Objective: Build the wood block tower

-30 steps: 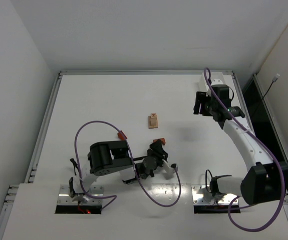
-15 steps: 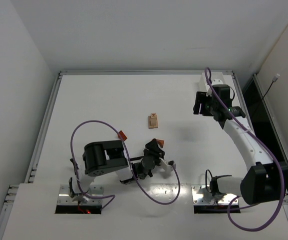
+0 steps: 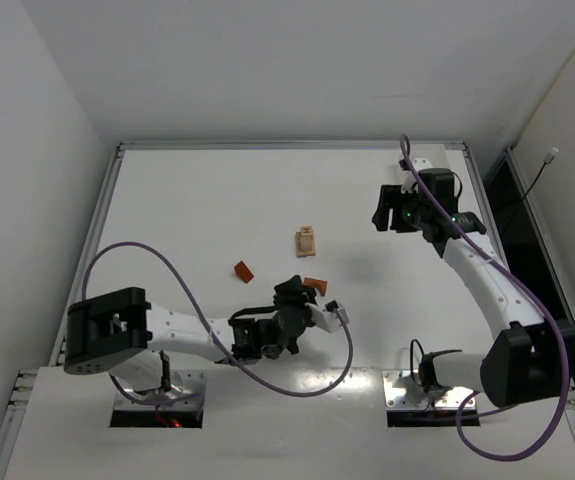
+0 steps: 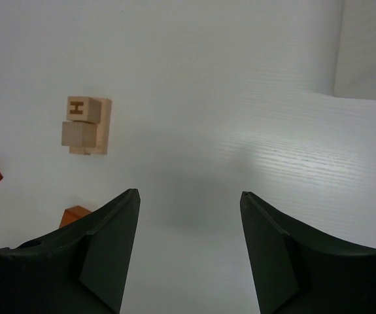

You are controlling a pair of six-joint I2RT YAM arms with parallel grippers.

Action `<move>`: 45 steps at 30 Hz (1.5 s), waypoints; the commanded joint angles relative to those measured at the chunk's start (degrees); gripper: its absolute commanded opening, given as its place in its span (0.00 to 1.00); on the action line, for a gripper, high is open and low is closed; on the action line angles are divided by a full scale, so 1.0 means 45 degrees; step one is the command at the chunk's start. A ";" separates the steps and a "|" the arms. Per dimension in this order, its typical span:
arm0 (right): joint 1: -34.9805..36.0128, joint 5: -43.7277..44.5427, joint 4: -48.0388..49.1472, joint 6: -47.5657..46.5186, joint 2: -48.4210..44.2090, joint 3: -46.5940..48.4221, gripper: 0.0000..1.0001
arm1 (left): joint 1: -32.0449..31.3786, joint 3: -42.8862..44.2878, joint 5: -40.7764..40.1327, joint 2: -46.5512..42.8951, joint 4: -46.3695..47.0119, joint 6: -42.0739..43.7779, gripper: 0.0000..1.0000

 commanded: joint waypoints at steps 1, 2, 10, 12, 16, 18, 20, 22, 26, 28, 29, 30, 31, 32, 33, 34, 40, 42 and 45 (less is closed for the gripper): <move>0.0488 -0.1256 0.0655 -0.0642 0.0230 0.0522 0.61 | 0.0101 0.1677 -0.0283 -0.1270 -0.4597 -0.3899 0.40; 0.0741 -0.1374 0.0655 -0.0836 0.0384 0.0523 0.61 | 0.0219 0.2551 -0.0283 -0.1466 -0.5455 -0.4569 0.41; 0.1953 -0.2098 0.0635 -0.1287 0.1400 0.1342 0.61 | 0.2208 0.5584 0.1143 -0.3925 -1.1731 -0.8460 0.46; 0.2344 -0.1961 0.0519 -0.1444 0.1654 0.1519 0.61 | 0.3202 0.6210 0.1396 -0.4356 -1.2083 -0.8598 0.48; 0.2929 -0.1979 0.0518 -0.1444 0.2357 0.2064 0.61 | 0.5001 0.7479 0.1631 -0.4847 -1.3836 -0.9379 0.50; 0.3532 -0.2155 0.0362 -0.1832 0.2728 0.2203 0.61 | 0.5918 0.8277 0.1786 -0.4576 -1.4426 -0.9925 0.51; 0.4042 -0.2467 0.0012 -0.2184 0.2982 0.2320 0.61 | 0.7694 0.8787 0.2118 -0.4321 -1.5072 -1.0315 0.51; 0.4629 -0.2935 -0.0339 -0.2516 0.3431 0.2476 0.59 | 0.9331 0.9355 0.2860 -0.3951 -1.5210 -1.0453 0.51; 0.5060 -0.3600 -0.0984 -0.3492 0.4252 0.2711 0.52 | 1.1384 0.9980 0.3799 -0.3500 -1.5347 -1.0843 0.52; 0.5177 -0.3602 -0.1142 -0.4215 0.4527 0.2828 0.47 | 1.2247 1.0701 0.4344 -0.2896 -1.5599 -1.0962 0.52; 0.5177 -0.3602 -0.1336 -0.4449 0.4643 0.2828 0.45 | 1.3218 1.0994 0.4559 -0.2623 -1.5929 -1.1098 0.52; 0.5177 -0.3602 -0.1570 -0.4703 0.4837 0.2828 0.43 | 1.3730 1.1326 0.4890 -0.2059 -1.6165 -1.1331 0.52; 0.5177 -0.3602 -0.1727 -0.5247 0.4839 0.2673 0.40 | 1.4219 1.1967 0.6092 -0.1783 -1.6419 -1.1333 0.53; 0.5177 -0.3602 -0.1883 -0.5503 0.5013 0.2672 0.40 | 1.4804 1.2206 0.6510 -0.1548 -1.6653 -1.1333 0.55; 0.5177 -0.3602 -0.2116 -0.5738 0.5015 0.2517 0.38 | 1.4926 1.2324 0.6669 -0.1411 -1.6849 -1.1333 0.55; 0.5177 -0.3486 -0.2119 -0.5914 0.5015 0.2322 0.37 | 1.5043 1.2325 0.6825 -0.1409 -1.6851 -1.1333 0.55; 0.5509 -0.3602 -0.2527 -0.6794 0.5015 0.1677 0.37 | 1.5493 1.2052 0.7061 -0.1137 -1.6734 -1.1333 0.55; 0.5878 -0.3602 -0.2529 -0.7087 0.5015 0.1540 0.37 | 1.5765 1.2052 0.7061 -0.1000 -1.6734 -1.1333 0.55; 0.5997 -0.3310 -0.2529 -0.7205 0.5015 0.1286 0.37 | 1.5904 1.2052 0.7178 -0.0882 -1.6734 -1.1217 0.55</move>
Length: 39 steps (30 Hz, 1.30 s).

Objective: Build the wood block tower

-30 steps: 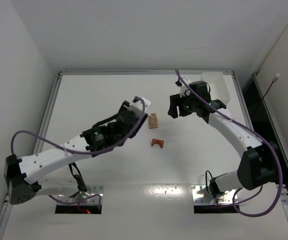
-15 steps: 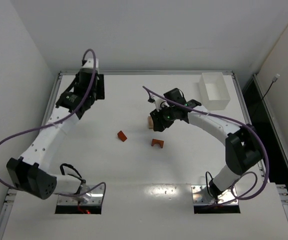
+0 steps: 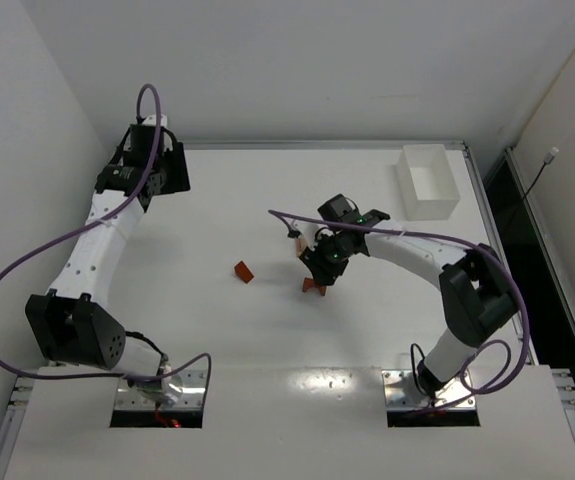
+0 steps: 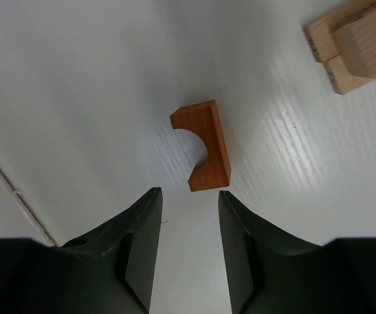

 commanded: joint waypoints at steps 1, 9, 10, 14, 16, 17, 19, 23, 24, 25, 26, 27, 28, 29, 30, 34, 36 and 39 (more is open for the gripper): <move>0.0406 -0.0002 0.0088 -0.0711 -0.0090 -0.0187 0.37 | 0.0438 0.0317 0.0349 0.0114 0.0038 -0.0030 0.55; 0.0642 0.1171 0.0499 -0.0595 0.1139 0.0593 0.37 | 0.0926 0.0434 0.0603 0.0114 0.0175 0.0242 0.55; 0.0642 0.1365 0.0500 -0.0594 0.1276 0.0710 0.37 | 0.0927 0.0434 0.0739 0.0114 0.0175 0.0243 0.55; 0.0642 0.1484 0.0500 -0.0594 0.1940 0.1451 0.37 | 0.1161 0.0317 0.0877 0.0114 0.0175 0.0243 0.55; 0.0642 0.1601 0.0500 -0.0594 0.2194 0.1608 0.37 | 0.1162 0.0182 0.0877 0.0114 0.0291 0.0380 0.55; 0.0642 0.1601 0.0500 -0.0594 0.2195 0.1726 0.37 | 0.1162 0.0180 0.0877 0.0114 0.0292 0.0380 0.55; 0.0642 0.1601 0.0500 -0.0594 0.2332 0.1843 0.36 | 0.1279 0.0180 0.0994 0.0114 0.0292 0.0496 0.55; 0.0642 0.1601 0.0383 -0.0594 0.2469 0.1844 0.36 | 0.1279 0.0063 0.0994 0.0230 0.0409 0.0614 0.55; 0.0642 0.1601 0.0267 -0.0594 0.2469 0.1844 0.36 | 0.1395 0.0063 0.0994 0.0231 0.0409 0.0614 0.55; 0.0642 0.1601 0.0266 -0.0594 0.2469 0.1844 0.35 | 0.1396 0.0063 0.1149 0.0231 0.0409 0.0614 0.55; 0.0642 0.1601 0.0266 -0.0710 0.2333 0.1709 0.35 | 0.1396 0.0063 0.1150 0.0231 0.0409 0.0614 0.55; 0.0642 0.1601 0.0266 -0.0711 0.2332 0.1572 0.35 | 0.1396 0.0063 0.1150 0.0347 0.0409 0.0614 0.55; 0.0642 0.1466 0.0266 -0.0711 0.2197 0.1436 0.35 | 0.1396 0.0063 0.1150 0.0348 0.0409 0.0614 0.55; 0.0642 0.1464 0.0266 -0.0827 0.2195 0.1434 0.35 | 0.1396 0.0063 0.1285 0.0348 0.0409 0.0614 0.55; 0.0642 0.1310 0.0149 -0.0829 0.2002 0.1299 0.35 | 0.1396 0.0063 0.1287 0.0348 0.0409 0.0614 0.55; 0.0779 0.1056 0.0148 -0.1101 0.1494 0.0869 0.35 | 0.1396 -0.0054 0.1541 0.0465 0.0409 0.0614 0.55; 0.0896 0.0918 0.0013 -0.1237 0.1375 0.0868 0.35 | 0.1396 -0.0054 0.1676 0.0581 0.0409 0.0614 0.55; 0.1033 0.0800 0.0012 -0.1374 0.1375 0.0751 0.35 | 0.1396 0.0081 0.1677 0.0583 0.0409 0.0614 0.55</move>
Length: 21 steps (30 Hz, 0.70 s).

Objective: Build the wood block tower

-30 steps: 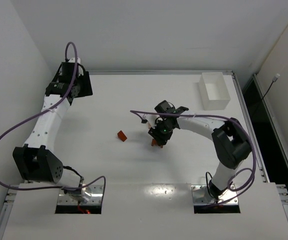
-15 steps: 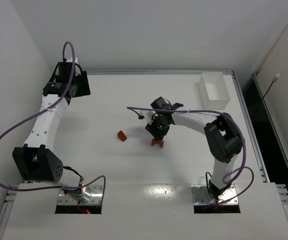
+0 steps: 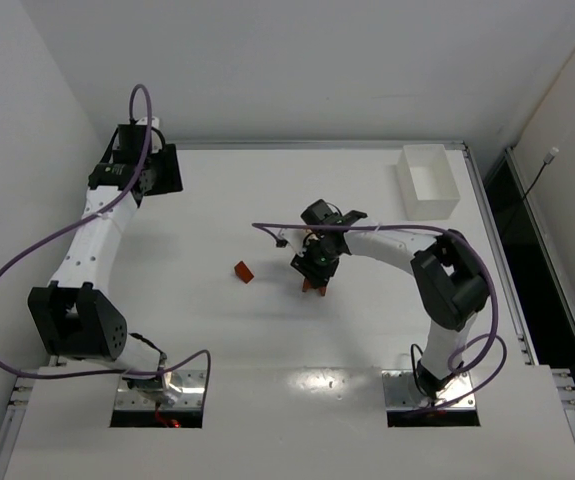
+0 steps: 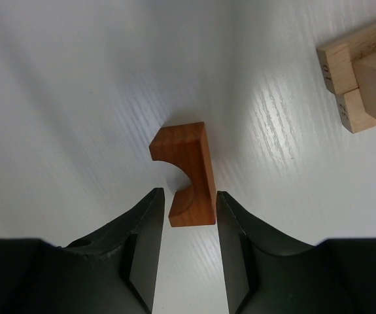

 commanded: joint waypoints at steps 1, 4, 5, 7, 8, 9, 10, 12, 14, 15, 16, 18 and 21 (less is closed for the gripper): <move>0.0212 -0.0501 0.0065 -0.0487 -0.0651 -0.0056 0.35 | 0.0129 0.0131 0.0264 0.0009 0.0297 0.0027 0.55; 0.0329 -0.0365 0.0065 -0.0604 -0.0651 -0.0173 0.33 | 0.0129 0.0131 0.0264 0.0009 0.0297 0.0027 0.55; 0.0329 -0.0249 0.0065 -0.0604 -0.0535 -0.0173 0.33 | 0.0129 0.0131 0.0264 0.0009 0.0297 0.0027 0.55; 0.0329 -0.0130 0.0065 -0.0604 -0.0359 -0.0173 0.33 | 0.0129 0.0131 0.0264 0.0009 0.0297 -0.0091 0.55; 0.0329 -0.0130 0.0065 -0.0604 -0.0242 -0.0057 0.33 | 0.0129 0.0131 0.0264 0.0009 0.0297 -0.0091 0.55; 0.0329 0.0024 0.0065 -0.0604 -0.0086 -0.0056 0.33 | 0.0129 0.0131 0.0264 0.0009 0.0297 -0.0091 0.55; 0.0329 0.0026 0.0065 -0.0604 -0.0084 -0.0056 0.33 | 0.0129 0.0131 0.0264 0.0009 0.0297 -0.0091 0.55; 0.0329 0.0026 0.0182 -0.0604 0.0033 0.0060 0.33 | 0.0129 0.0131 0.0264 0.0009 0.0297 0.0025 0.55; 0.0329 0.0337 0.0298 -0.0604 0.0033 0.0062 0.33 | 0.0129 0.0015 0.0264 0.0009 0.0297 0.0027 0.55; 0.0329 0.0339 0.0299 -0.0604 -0.0102 0.0062 0.33 | 0.0129 0.0014 0.0264 0.0125 0.0297 0.0027 0.55; 0.0329 0.0339 0.0299 -0.0604 -0.0104 0.0062 0.33 | 0.0129 -0.0102 0.0264 0.0127 0.0297 0.0027 0.55; 0.0329 0.0339 0.0299 -0.0604 -0.0356 0.0062 0.33 | 0.0129 -0.0103 0.0381 0.0127 0.0297 0.0027 0.55; 0.0329 0.0475 0.0475 -0.0604 -0.0649 -0.0056 0.33 | 0.0129 -0.0103 0.0518 0.0244 0.0297 0.0027 0.55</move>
